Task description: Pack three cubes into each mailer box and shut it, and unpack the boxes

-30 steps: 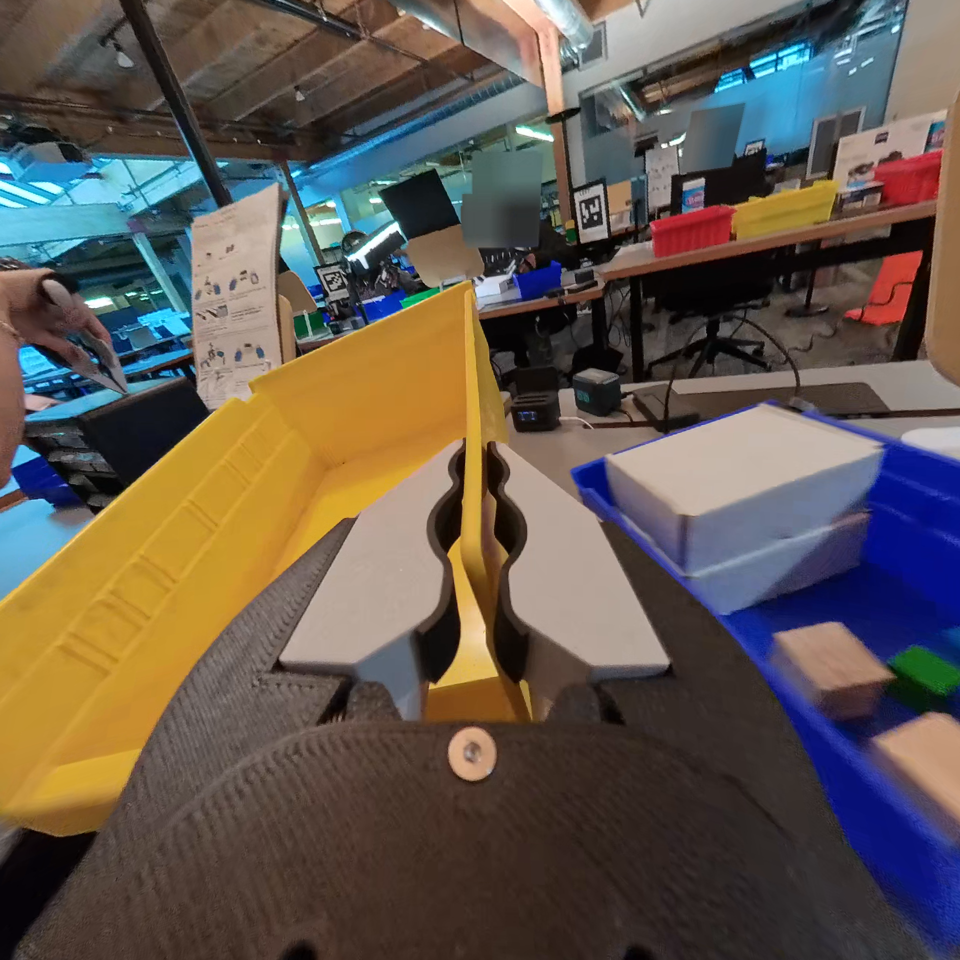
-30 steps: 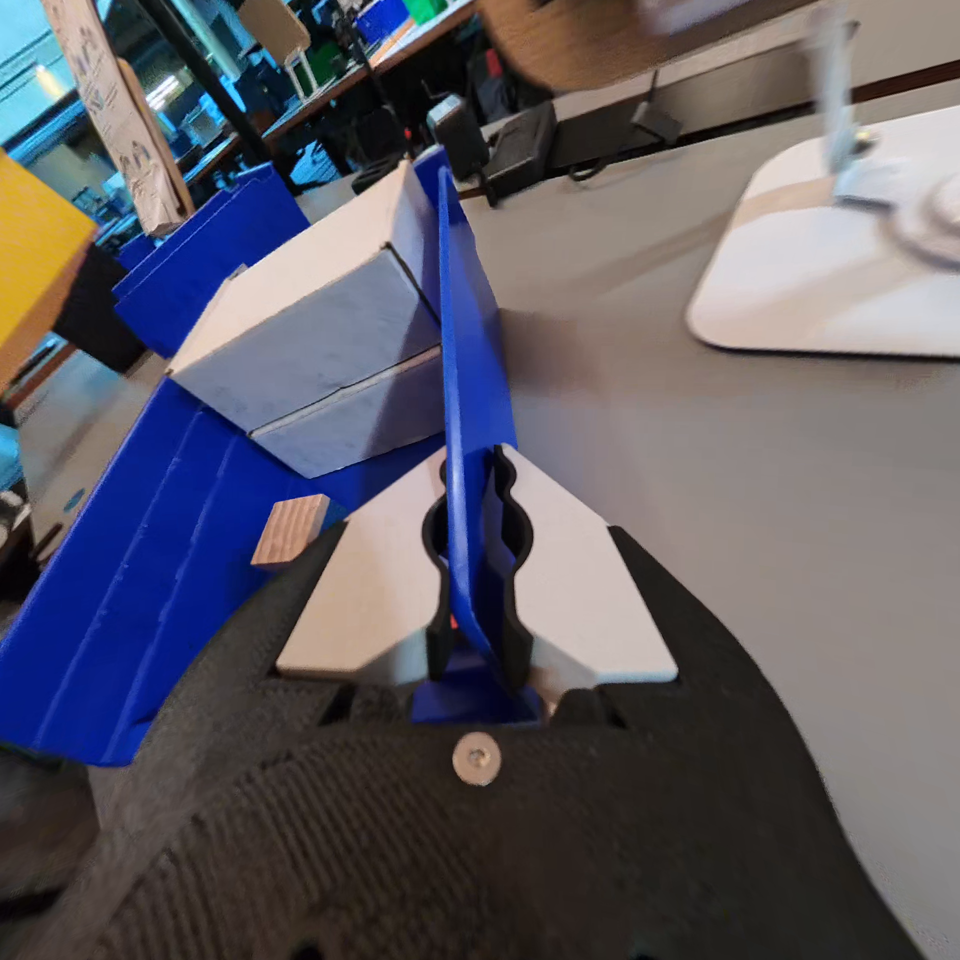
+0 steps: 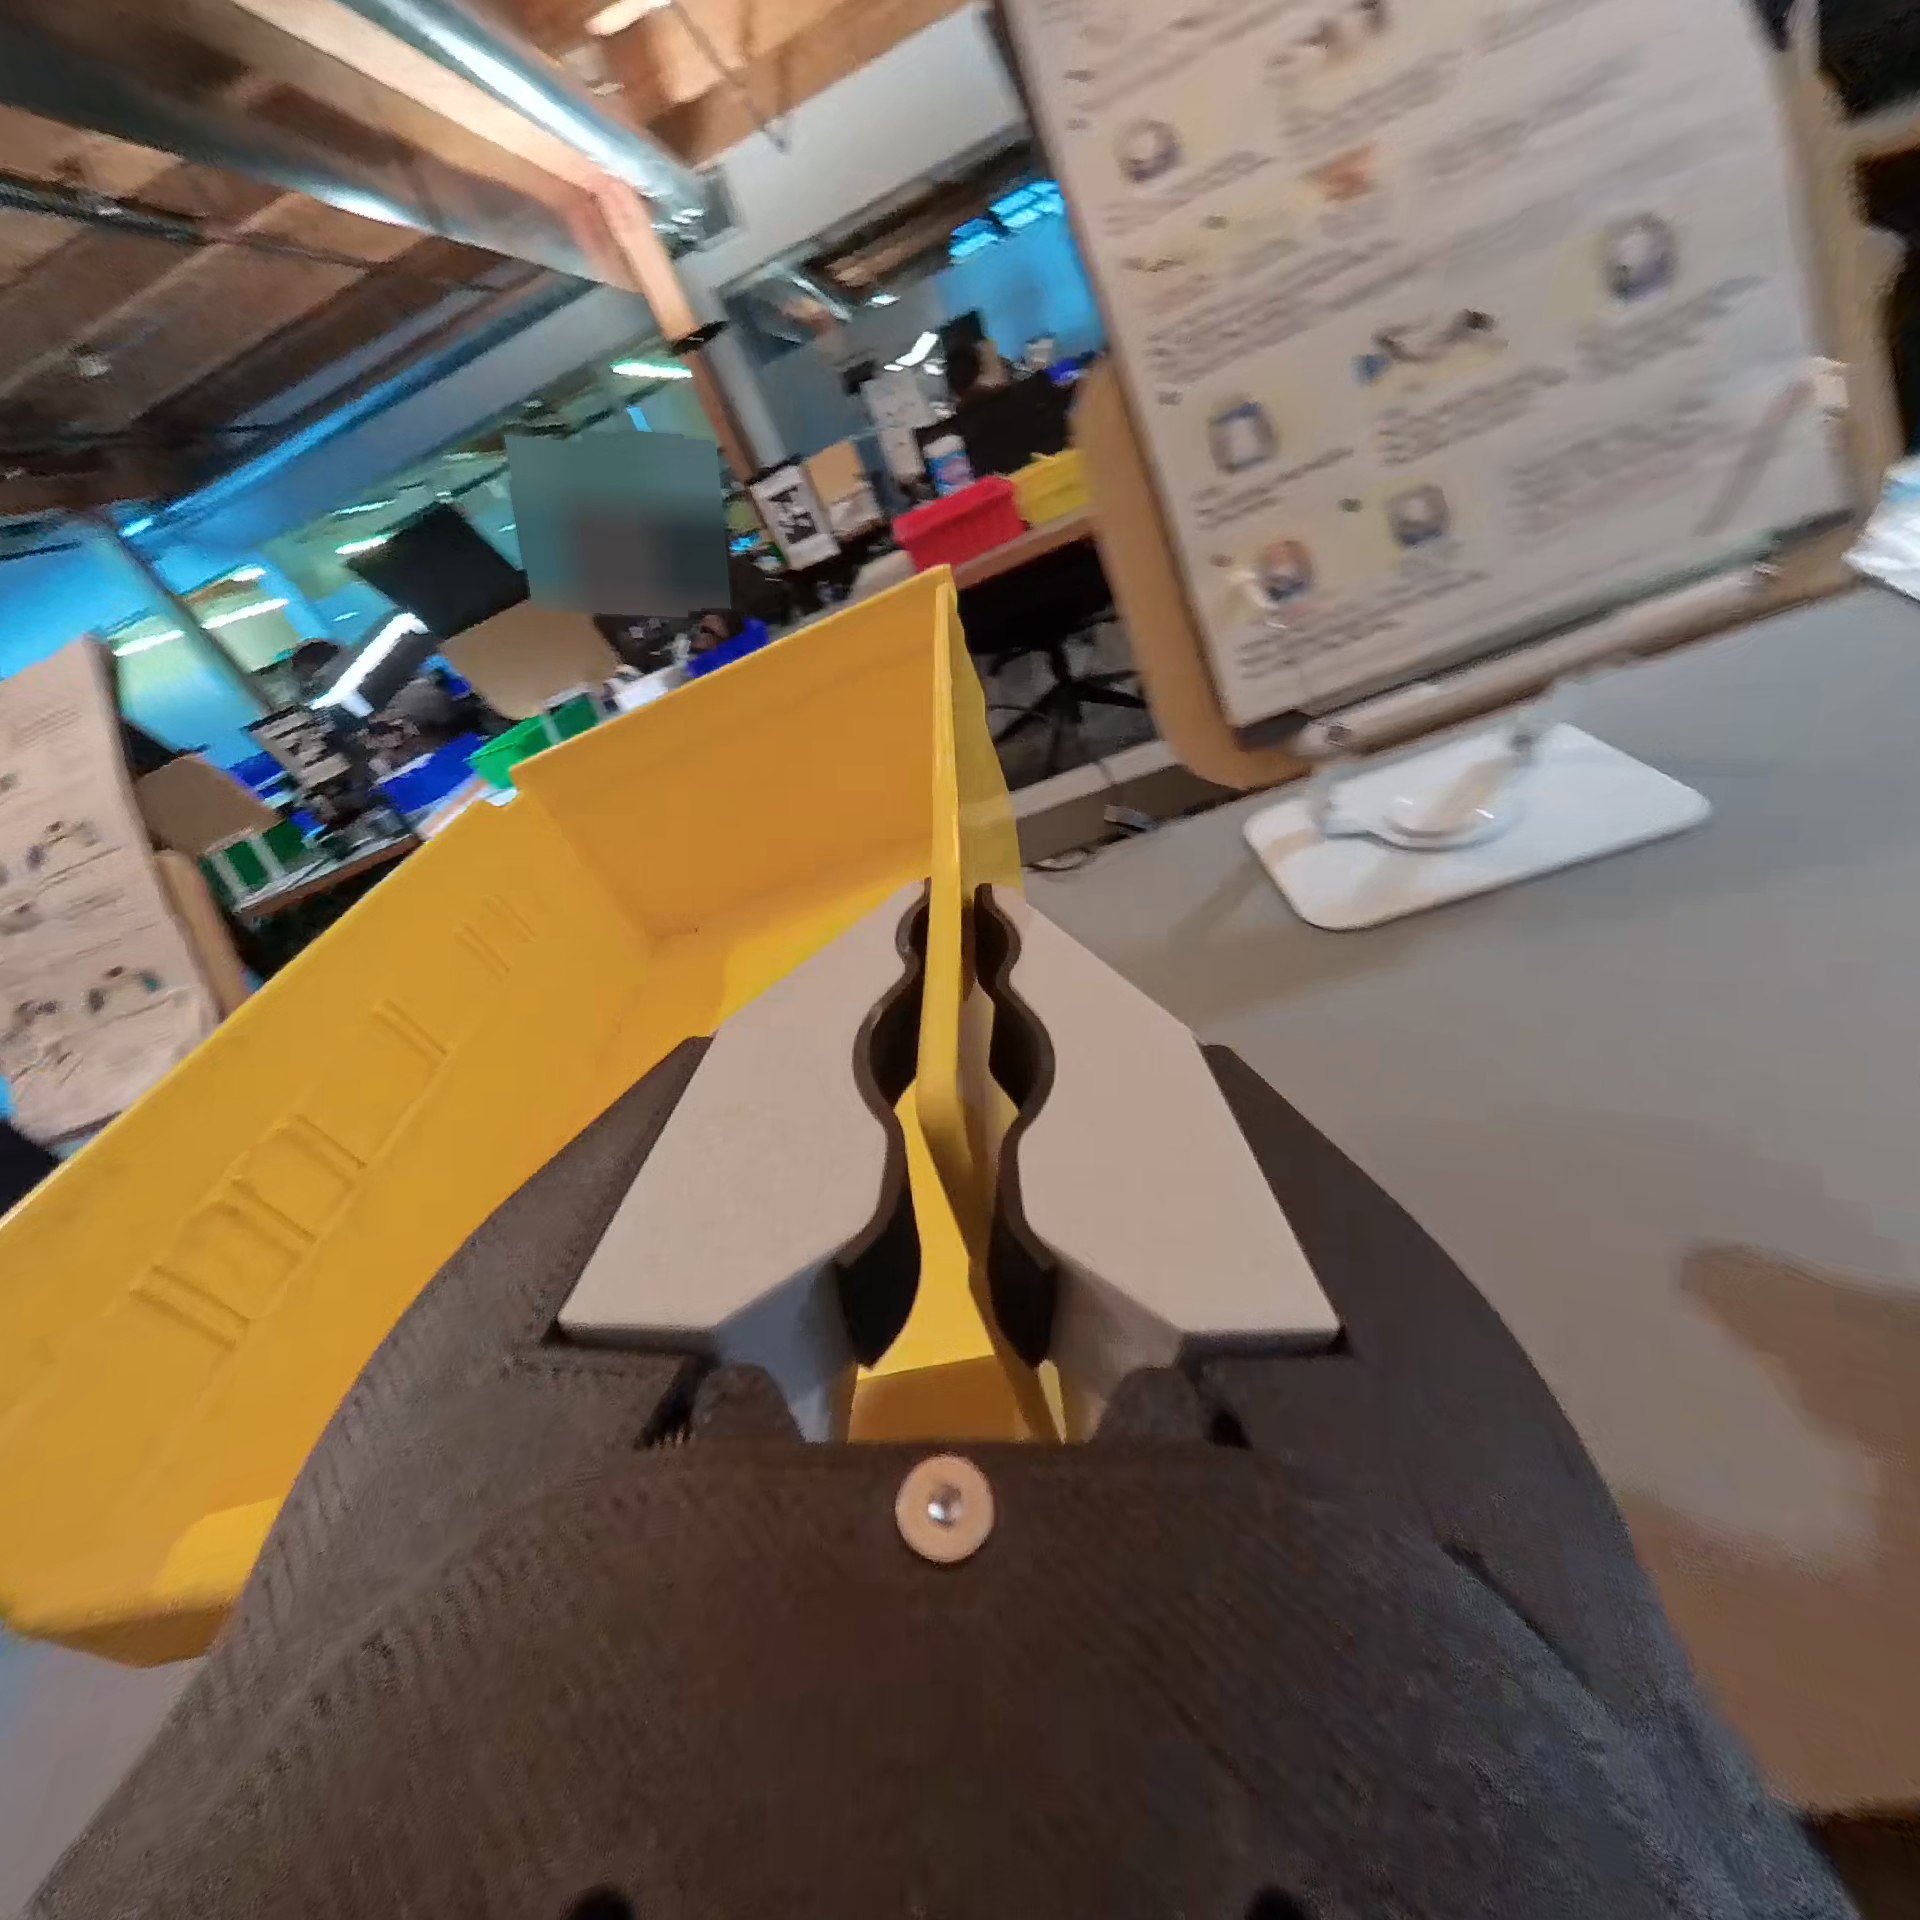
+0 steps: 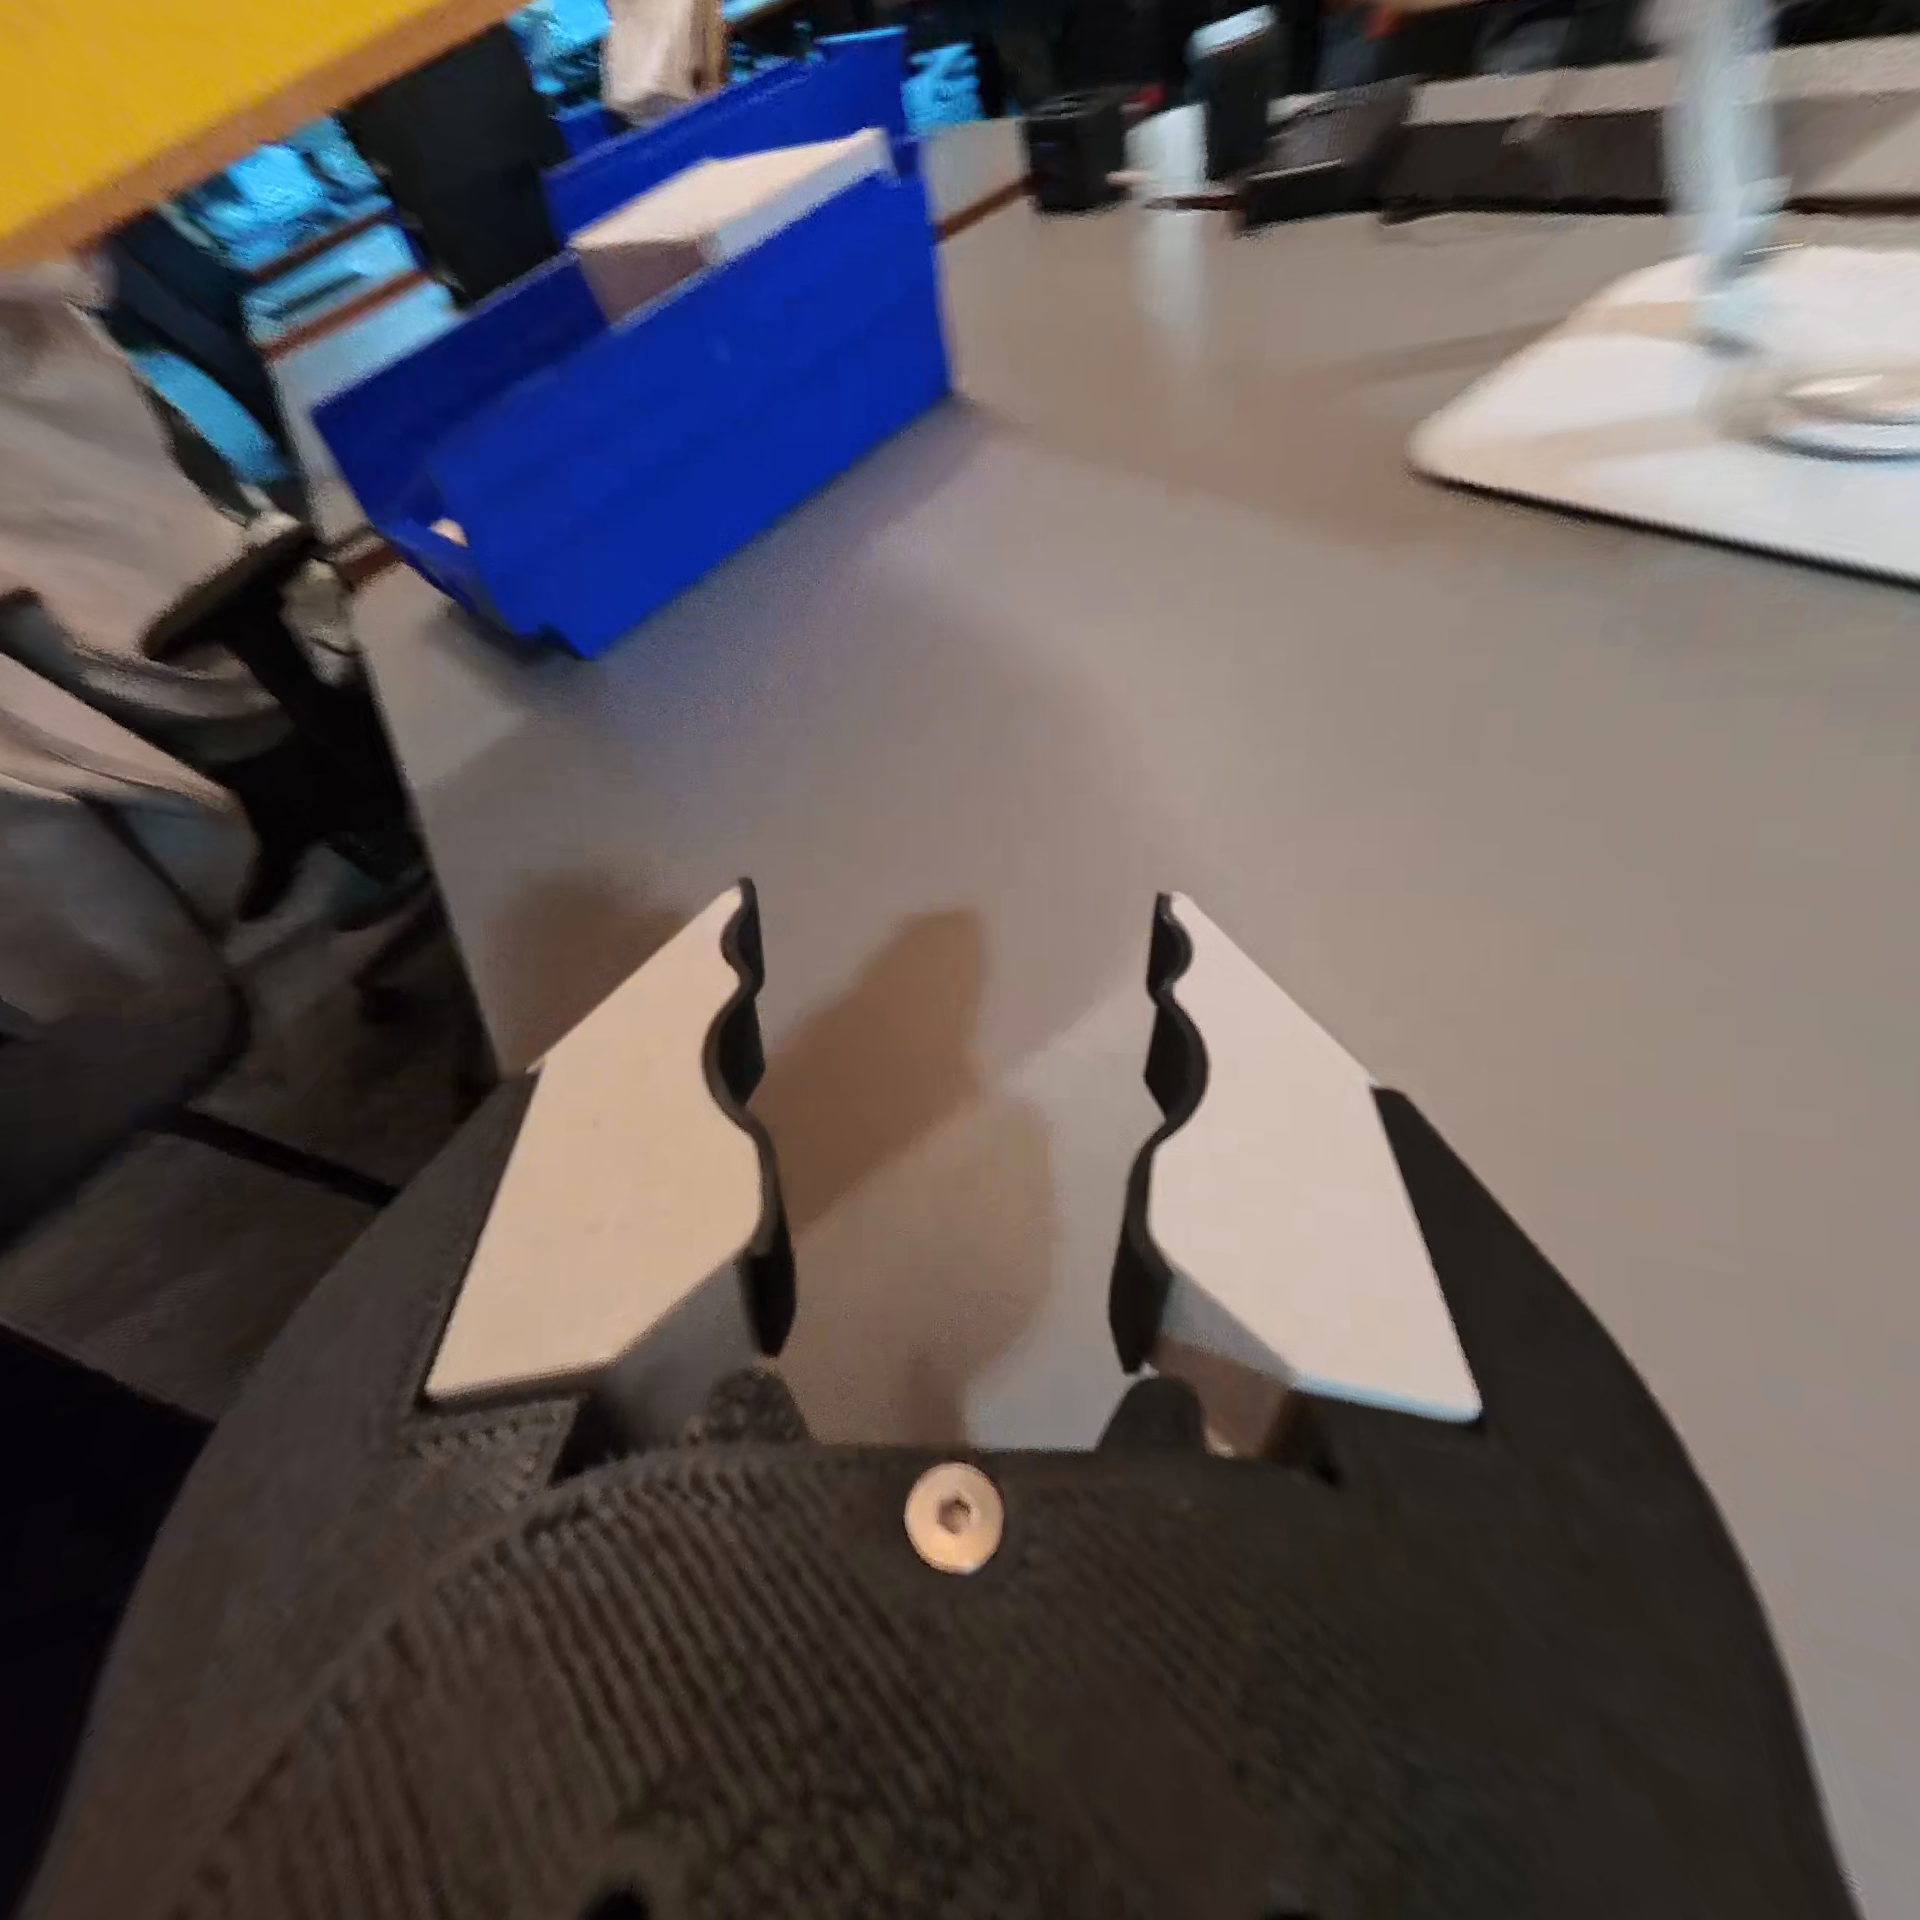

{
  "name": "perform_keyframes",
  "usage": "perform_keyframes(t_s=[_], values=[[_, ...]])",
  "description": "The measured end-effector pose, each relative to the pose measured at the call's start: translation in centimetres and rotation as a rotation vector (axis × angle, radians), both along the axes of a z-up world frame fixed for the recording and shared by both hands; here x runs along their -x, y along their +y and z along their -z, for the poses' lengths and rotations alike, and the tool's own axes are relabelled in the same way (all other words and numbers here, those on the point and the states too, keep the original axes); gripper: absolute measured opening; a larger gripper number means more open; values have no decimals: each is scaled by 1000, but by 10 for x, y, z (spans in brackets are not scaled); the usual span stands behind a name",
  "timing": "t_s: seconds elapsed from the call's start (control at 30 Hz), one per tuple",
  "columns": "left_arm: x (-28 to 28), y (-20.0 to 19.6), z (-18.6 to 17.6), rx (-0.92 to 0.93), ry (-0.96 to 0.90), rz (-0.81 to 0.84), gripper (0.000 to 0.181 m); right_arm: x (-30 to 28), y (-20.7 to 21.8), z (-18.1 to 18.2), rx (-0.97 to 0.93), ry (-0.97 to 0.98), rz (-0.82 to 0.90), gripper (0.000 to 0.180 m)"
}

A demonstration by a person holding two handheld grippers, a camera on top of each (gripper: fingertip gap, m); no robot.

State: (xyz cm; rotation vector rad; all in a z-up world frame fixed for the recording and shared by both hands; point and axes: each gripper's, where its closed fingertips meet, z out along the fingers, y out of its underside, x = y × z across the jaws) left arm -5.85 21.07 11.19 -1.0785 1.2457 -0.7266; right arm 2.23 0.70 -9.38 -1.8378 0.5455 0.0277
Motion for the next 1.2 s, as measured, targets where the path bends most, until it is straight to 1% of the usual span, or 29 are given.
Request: perform_keyframes(t_s=[0.1, 0.17, 0.23, 0.3, 0.37, 0.43, 0.53, 0.67, 0.77, 0.83, 0.97, 1.1, 1.2], values=[[-1, -60, 17, -23, 86, 120, 1, -25, -94, -4, 56, -79, 151, 73], [3, -101, 29, -10, 118, 196, 1, -38, -146, -8, 63, -90, 257, 72], [5, -143, 40, 41, 139, 270, 1, -50, -189, -11, 34, -87, 364, 70], [3, -186, 53, 75, 157, 343, 1, -59, -220, -10, -26, -48, 452, 68], [-4, -229, 64, 97, 159, 429, 1, -64, -232, -14, -117, 48, 470, 68], [-17, -269, 78, 86, 174, 526, 1, -67, -239, -22, -178, 83, 448, 68], [-43, -318, 95, 107, 170, 629, 1, -79, -267, -30, -146, 6, 532, 68], [-80, -370, 118, 94, 149, 692, 1, -96, -319, -62, -229, -98, 698, 65], [-98, -398, 130, 121, 104, 714, 2, -105, -355, -67, -225, -131, 820, 59], [-106, -413, 138, 116, 98, 728, 2, -107, -364, -69, -237, -142, 853, 58], [-120, -442, 151, 89, 98, 755, 2, -106, -360, -69, -237, -156, 836, 57], [-135, -467, 161, 127, 116, 786, 1, -104, -356, -67, -234, -164, 822, 56], [-144, -481, 167, 128, 126, 792, 2, -101, -356, -60, -216, -144, 824, 57]])
